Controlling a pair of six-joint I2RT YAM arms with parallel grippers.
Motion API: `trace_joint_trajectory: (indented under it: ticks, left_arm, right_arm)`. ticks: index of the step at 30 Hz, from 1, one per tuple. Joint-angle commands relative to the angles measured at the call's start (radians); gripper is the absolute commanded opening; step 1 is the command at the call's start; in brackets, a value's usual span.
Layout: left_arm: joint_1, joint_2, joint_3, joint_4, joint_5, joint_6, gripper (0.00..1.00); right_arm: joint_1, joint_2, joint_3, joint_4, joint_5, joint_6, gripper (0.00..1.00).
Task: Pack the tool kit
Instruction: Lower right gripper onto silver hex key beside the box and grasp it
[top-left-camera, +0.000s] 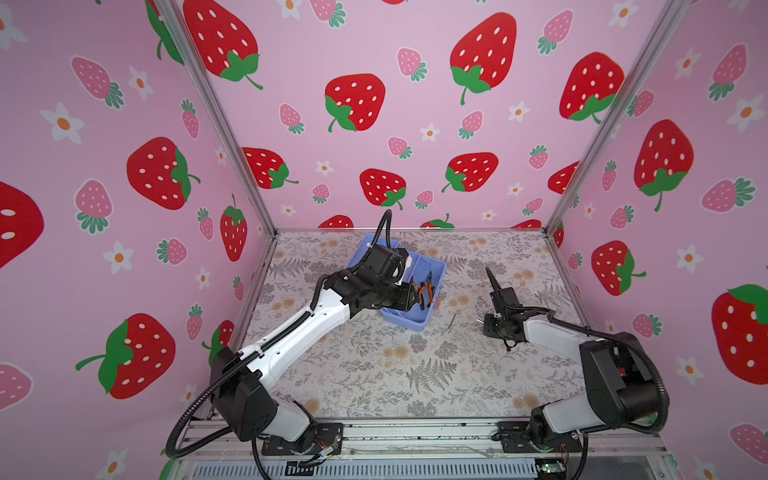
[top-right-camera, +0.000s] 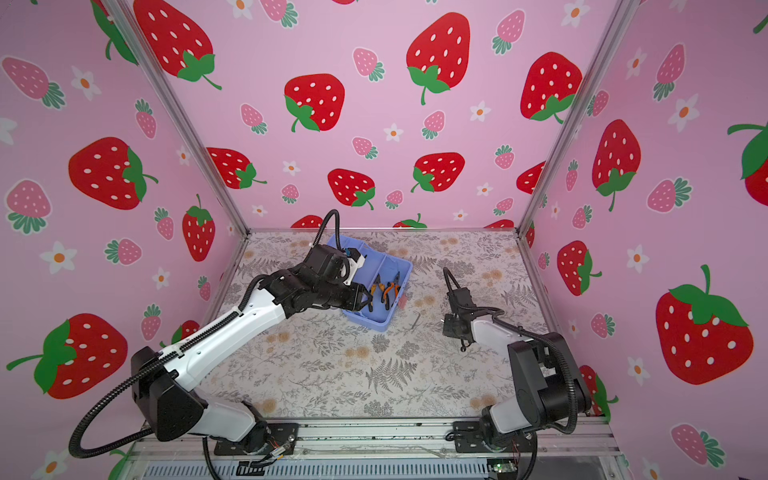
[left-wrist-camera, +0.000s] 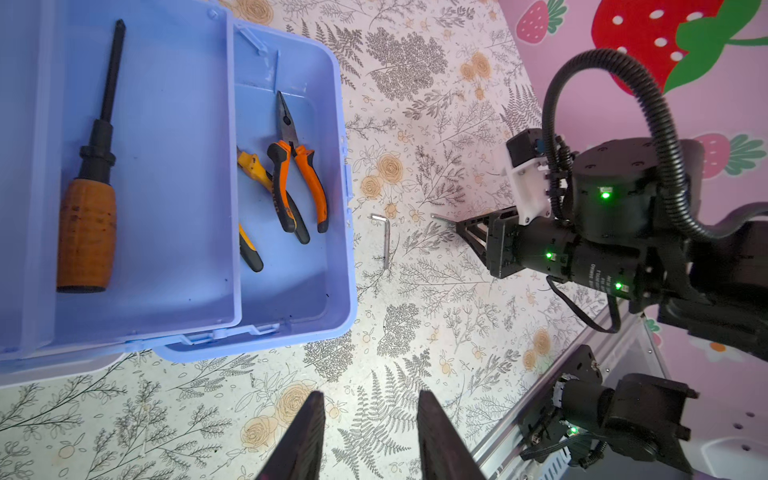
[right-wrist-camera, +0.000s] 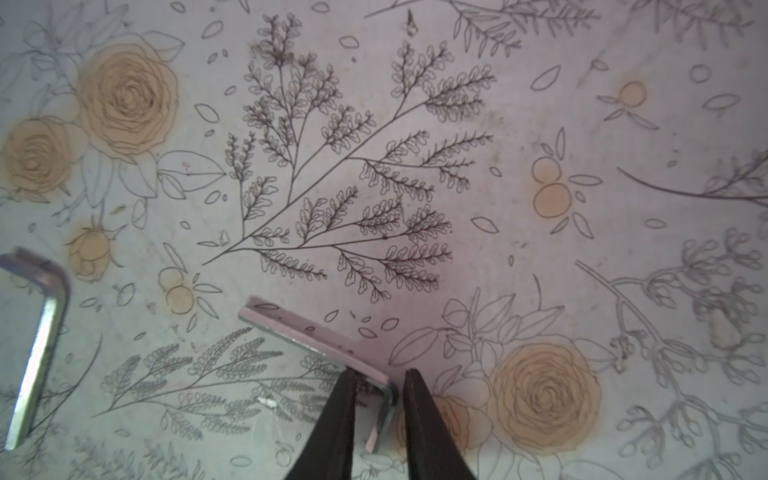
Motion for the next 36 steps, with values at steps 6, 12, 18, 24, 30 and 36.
trace_joint_trajectory:
  ticks: [6, 12, 18, 24, 30, 36]
  left_arm:
    - [-0.002, 0.035, 0.042, 0.022, 0.092, -0.026, 0.41]
    - [-0.007, 0.058, 0.046, 0.017, 0.101, -0.028, 0.41]
    - [-0.01, 0.068, 0.047, 0.02, 0.113, -0.033, 0.41]
    - [-0.013, 0.068, 0.048, 0.019, 0.116, -0.028, 0.41]
    - [-0.015, 0.073, 0.051, 0.016, 0.117, -0.023, 0.41]
    - [-0.015, 0.093, 0.068, -0.007, 0.109, -0.013, 0.41]
  right_arm:
    - [0.005, -0.039, -0.057, 0.043, -0.115, 0.017, 0.12]
    - [0.005, -0.108, -0.088, 0.082, -0.173, 0.016, 0.05]
    - [0.005, -0.184, -0.115, 0.108, -0.229, 0.017, 0.02]
    - [0.005, -0.185, -0.091, 0.05, -0.172, -0.032, 0.24]
    - [0.006, -0.088, -0.021, 0.019, -0.127, -0.092, 0.43]
    - [0.012, 0.01, 0.032, 0.004, -0.084, -0.149, 0.45]
